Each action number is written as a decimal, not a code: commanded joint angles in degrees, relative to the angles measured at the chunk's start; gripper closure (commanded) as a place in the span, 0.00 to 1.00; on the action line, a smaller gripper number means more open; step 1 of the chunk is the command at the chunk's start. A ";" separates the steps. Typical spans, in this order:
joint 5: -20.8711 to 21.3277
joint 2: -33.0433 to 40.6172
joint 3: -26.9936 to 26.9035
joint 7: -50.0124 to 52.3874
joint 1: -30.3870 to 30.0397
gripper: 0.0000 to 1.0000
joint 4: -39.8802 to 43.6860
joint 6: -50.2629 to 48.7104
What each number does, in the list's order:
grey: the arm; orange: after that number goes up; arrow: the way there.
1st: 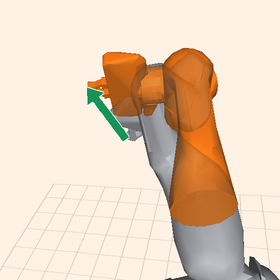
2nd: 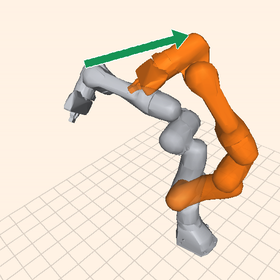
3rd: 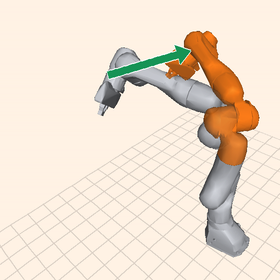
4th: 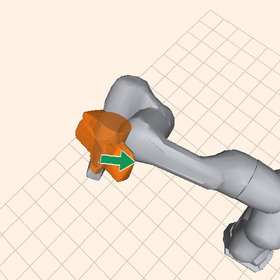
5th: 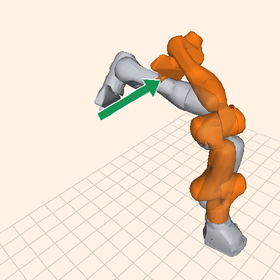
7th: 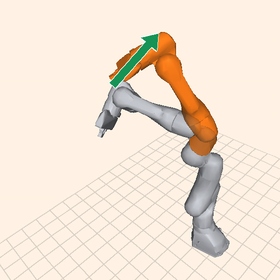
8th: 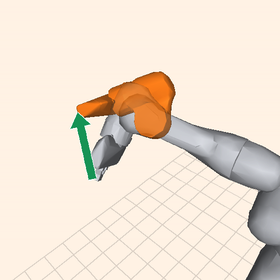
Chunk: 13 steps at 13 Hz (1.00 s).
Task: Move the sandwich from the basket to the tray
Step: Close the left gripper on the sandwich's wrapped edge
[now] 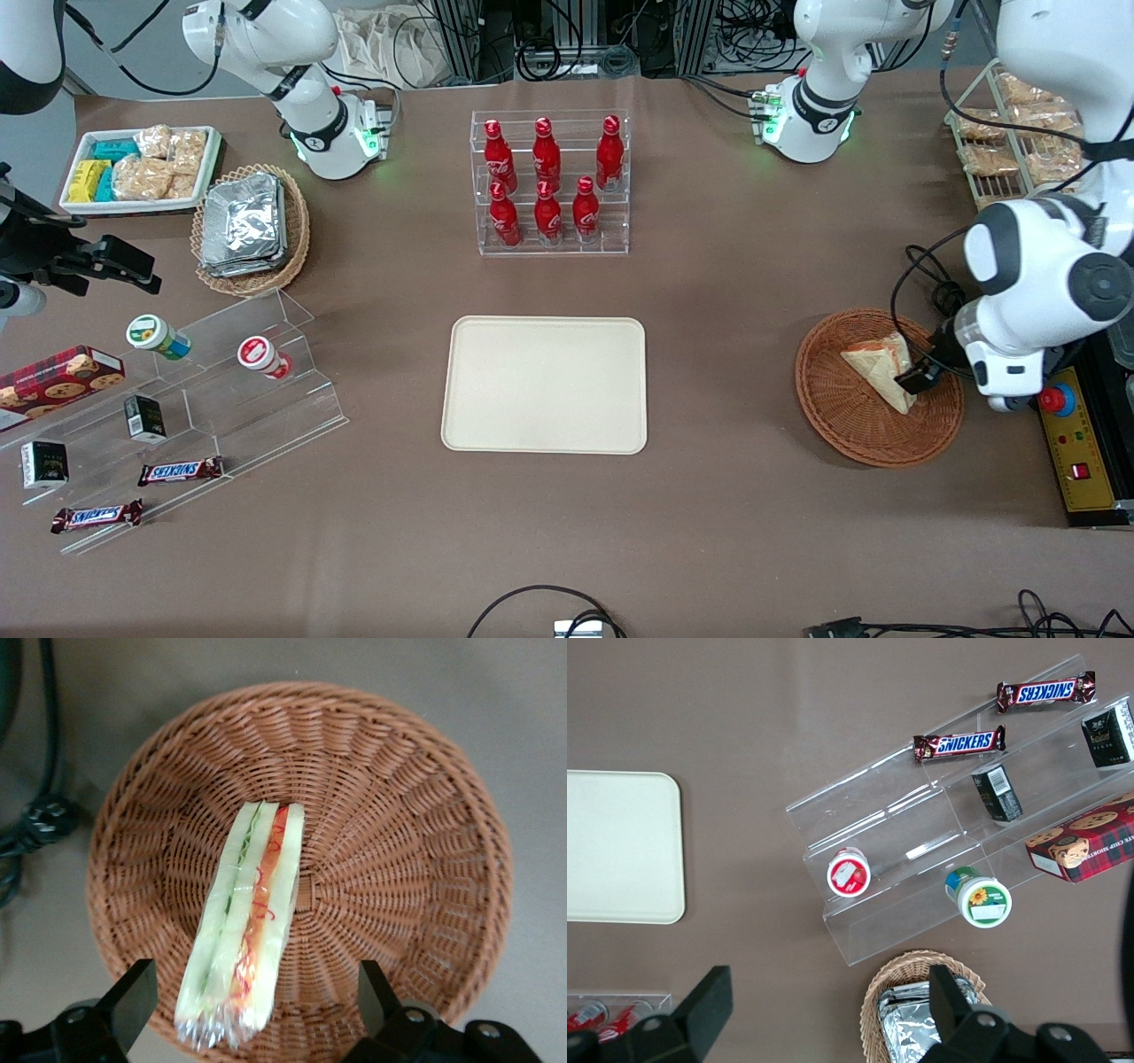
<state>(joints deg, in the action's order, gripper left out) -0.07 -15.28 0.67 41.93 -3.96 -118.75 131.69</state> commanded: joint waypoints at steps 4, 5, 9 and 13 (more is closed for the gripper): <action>0.60 -3.70 -0.05 0.09 0.09 0.00 -5.26 10.33; 0.60 -4.32 -0.05 -0.27 0.18 0.02 -5.26 10.34; 0.60 -3.36 0.12 0.08 0.70 1.00 -3.78 9.38; 0.60 -1.17 0.13 -5.08 0.62 1.00 5.77 -8.84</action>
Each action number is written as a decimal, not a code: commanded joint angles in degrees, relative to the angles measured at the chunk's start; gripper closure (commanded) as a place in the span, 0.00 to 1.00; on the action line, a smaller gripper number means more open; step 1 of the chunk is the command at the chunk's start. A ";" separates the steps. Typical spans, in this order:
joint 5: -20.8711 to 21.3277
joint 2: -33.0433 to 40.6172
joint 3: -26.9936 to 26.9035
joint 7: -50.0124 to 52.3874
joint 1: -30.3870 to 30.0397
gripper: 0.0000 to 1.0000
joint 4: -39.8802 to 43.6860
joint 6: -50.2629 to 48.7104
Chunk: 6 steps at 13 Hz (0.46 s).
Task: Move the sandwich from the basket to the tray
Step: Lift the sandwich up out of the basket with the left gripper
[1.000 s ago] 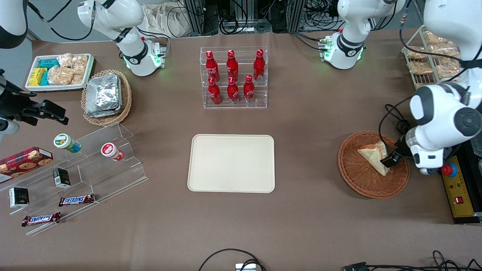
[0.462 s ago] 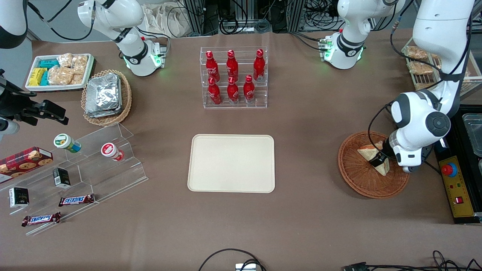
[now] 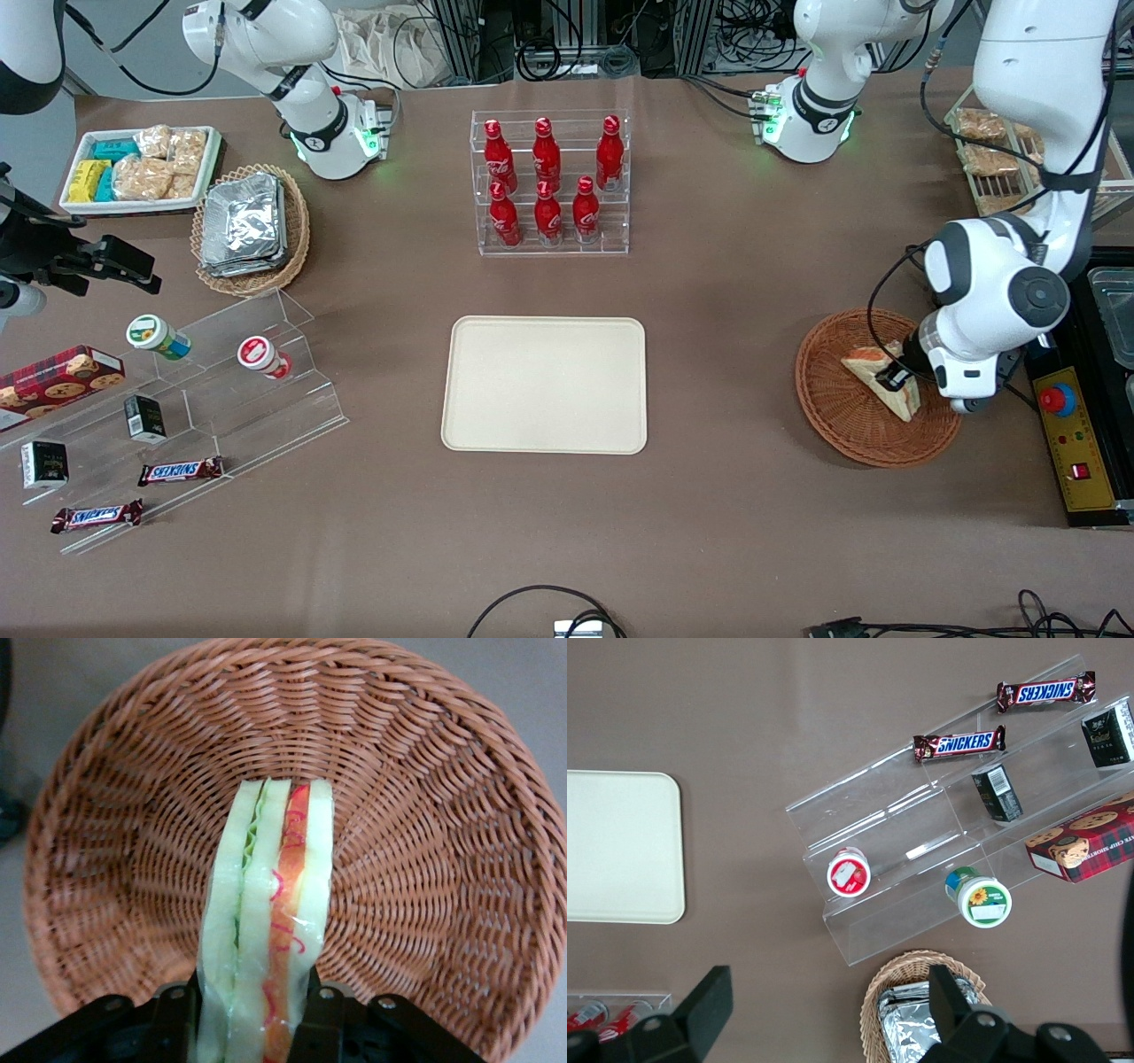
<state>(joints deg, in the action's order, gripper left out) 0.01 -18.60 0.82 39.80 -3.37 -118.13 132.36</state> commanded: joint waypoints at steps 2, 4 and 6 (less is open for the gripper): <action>0.52 2.43 -0.03 -8.30 0.03 1.00 14.46 -23.04; 0.43 1.90 0.23 -13.84 0.21 1.00 25.35 -34.92; 0.25 1.63 0.50 -18.68 1.25 1.00 33.29 -41.81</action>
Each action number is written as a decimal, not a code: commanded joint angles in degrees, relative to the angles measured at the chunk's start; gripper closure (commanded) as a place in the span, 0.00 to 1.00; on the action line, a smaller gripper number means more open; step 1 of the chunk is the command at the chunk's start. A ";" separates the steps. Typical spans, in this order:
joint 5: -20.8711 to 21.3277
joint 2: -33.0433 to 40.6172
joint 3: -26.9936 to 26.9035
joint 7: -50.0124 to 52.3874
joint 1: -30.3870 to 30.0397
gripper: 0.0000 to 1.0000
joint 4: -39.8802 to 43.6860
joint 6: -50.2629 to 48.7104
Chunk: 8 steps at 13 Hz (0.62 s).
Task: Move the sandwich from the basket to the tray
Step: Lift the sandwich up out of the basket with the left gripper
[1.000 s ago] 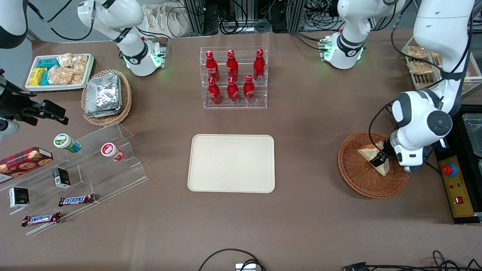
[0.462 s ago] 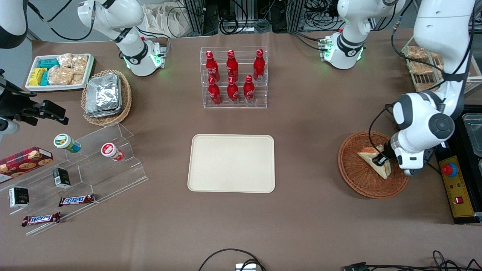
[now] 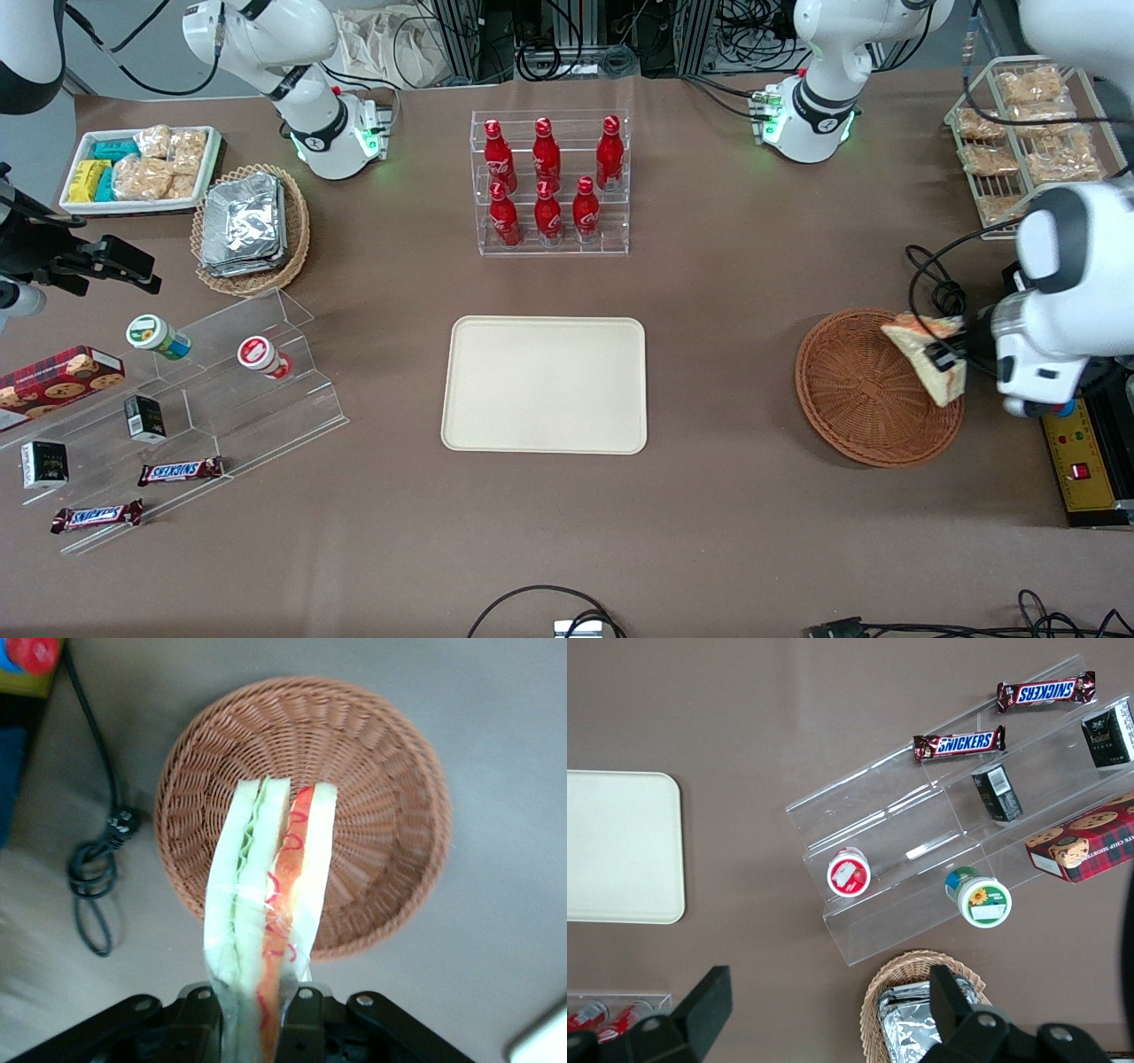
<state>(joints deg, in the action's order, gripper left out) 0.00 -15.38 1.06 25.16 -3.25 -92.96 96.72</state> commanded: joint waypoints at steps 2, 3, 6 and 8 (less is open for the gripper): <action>0.17 -1.59 0.34 -4.68 4.46 0.97 12.44 -8.64; 0.17 -1.59 0.95 -4.59 7.18 0.98 13.32 -9.78; -0.26 -3.33 1.14 -4.24 16.75 1.00 13.59 -10.41; -0.09 -6.57 1.14 -1.54 22.82 1.00 14.20 -9.45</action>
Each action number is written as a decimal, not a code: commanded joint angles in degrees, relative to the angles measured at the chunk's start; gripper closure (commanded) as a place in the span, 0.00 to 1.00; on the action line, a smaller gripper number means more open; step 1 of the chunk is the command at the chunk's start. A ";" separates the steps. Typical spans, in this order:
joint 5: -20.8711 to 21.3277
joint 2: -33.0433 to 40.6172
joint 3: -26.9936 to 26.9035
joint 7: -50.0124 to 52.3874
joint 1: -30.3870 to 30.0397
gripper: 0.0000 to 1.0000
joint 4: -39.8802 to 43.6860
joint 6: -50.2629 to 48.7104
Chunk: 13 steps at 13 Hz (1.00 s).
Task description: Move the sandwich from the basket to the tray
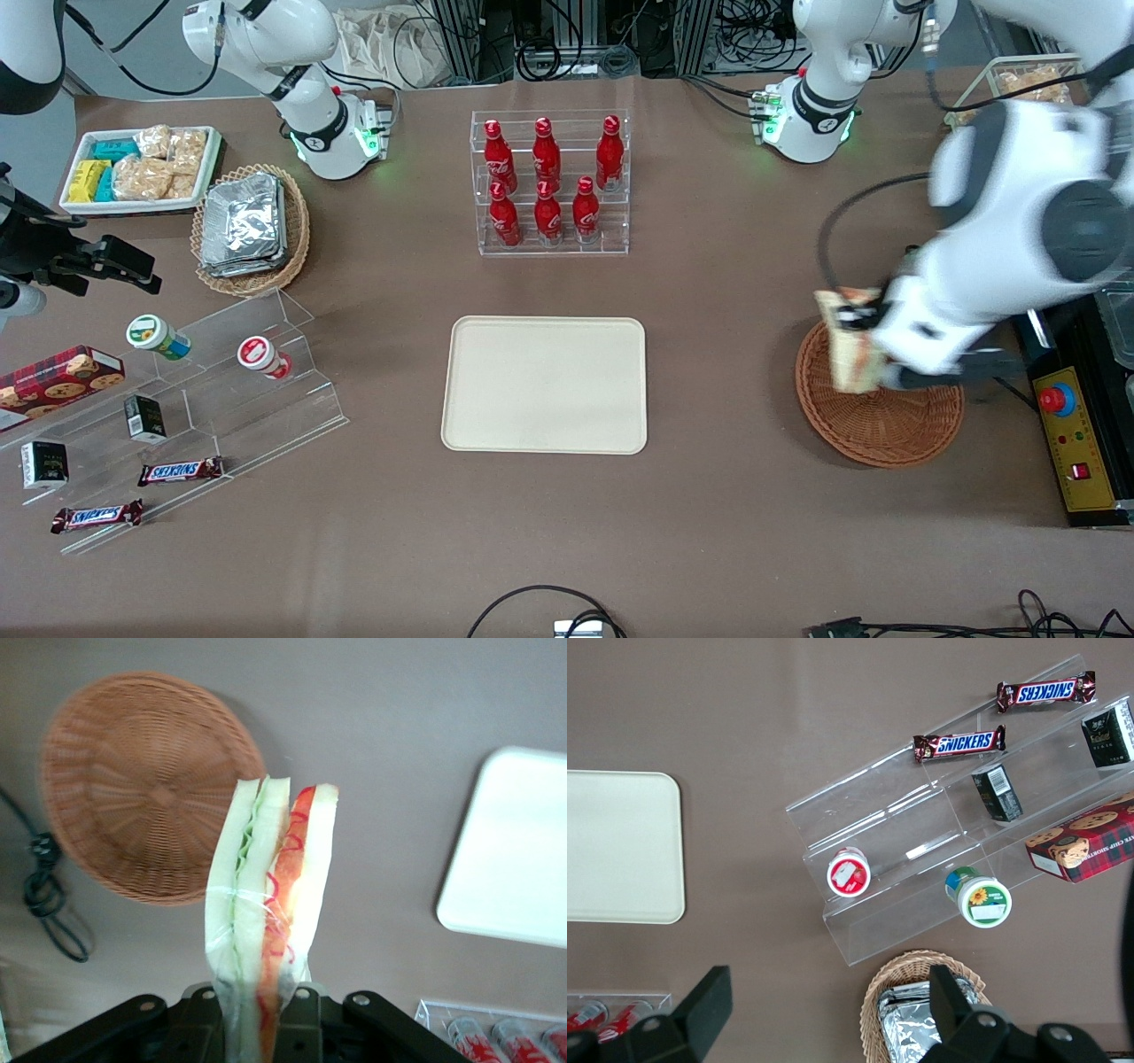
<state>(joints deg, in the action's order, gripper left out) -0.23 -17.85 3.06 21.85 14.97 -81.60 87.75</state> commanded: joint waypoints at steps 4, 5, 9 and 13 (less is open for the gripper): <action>-0.56 -17.54 -0.78 11.52 13.05 1.00 12.06 4.69; -0.56 -19.84 -0.43 14.33 14.64 1.00 12.95 8.28; -0.47 -26.78 2.29 17.61 16.15 1.00 12.43 19.46; -0.38 -30.23 2.39 16.91 17.20 1.00 10.06 25.44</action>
<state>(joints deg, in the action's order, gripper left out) -0.35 -47.01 5.81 38.92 31.52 -72.07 111.60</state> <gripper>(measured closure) 0.837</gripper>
